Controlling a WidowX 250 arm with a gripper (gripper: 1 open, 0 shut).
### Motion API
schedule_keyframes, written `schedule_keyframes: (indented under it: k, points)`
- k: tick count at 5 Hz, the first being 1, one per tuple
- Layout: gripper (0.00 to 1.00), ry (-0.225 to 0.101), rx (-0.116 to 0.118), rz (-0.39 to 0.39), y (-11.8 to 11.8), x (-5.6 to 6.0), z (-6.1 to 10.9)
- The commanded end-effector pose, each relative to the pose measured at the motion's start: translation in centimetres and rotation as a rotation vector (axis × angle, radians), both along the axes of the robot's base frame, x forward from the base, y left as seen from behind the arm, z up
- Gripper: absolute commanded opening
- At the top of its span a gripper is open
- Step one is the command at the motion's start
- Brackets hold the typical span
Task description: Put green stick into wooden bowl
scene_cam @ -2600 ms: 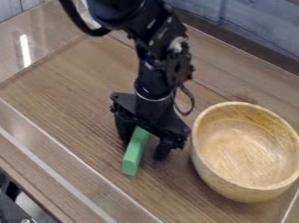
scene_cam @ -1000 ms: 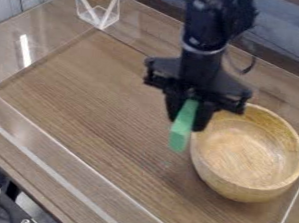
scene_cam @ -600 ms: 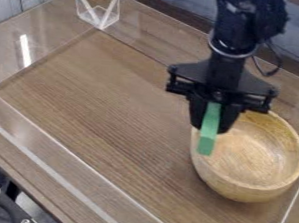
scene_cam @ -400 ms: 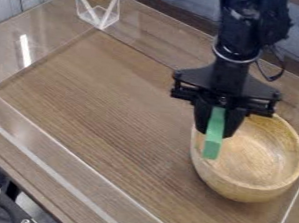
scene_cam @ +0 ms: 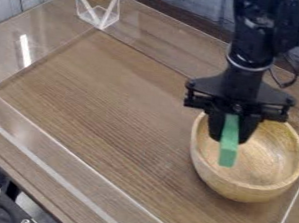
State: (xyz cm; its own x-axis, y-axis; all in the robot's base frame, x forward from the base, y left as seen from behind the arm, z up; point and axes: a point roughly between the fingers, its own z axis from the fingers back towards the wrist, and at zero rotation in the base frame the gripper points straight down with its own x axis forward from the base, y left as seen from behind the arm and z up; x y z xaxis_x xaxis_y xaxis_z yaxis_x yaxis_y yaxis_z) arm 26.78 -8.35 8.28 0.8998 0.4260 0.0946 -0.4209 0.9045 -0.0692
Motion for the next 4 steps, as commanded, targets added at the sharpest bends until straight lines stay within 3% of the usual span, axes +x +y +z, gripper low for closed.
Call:
schedule_keyframes:
  k: [1,2,4]
  points:
    - [0.0,-0.055,-0.034,0.009,-1.3,1.2,0.9]
    - [0.0,-0.056,-0.042,0.021,-1.8,1.3,0.5]
    - [0.0,-0.052,-0.054,0.0,-0.2,2.6,-2.0]
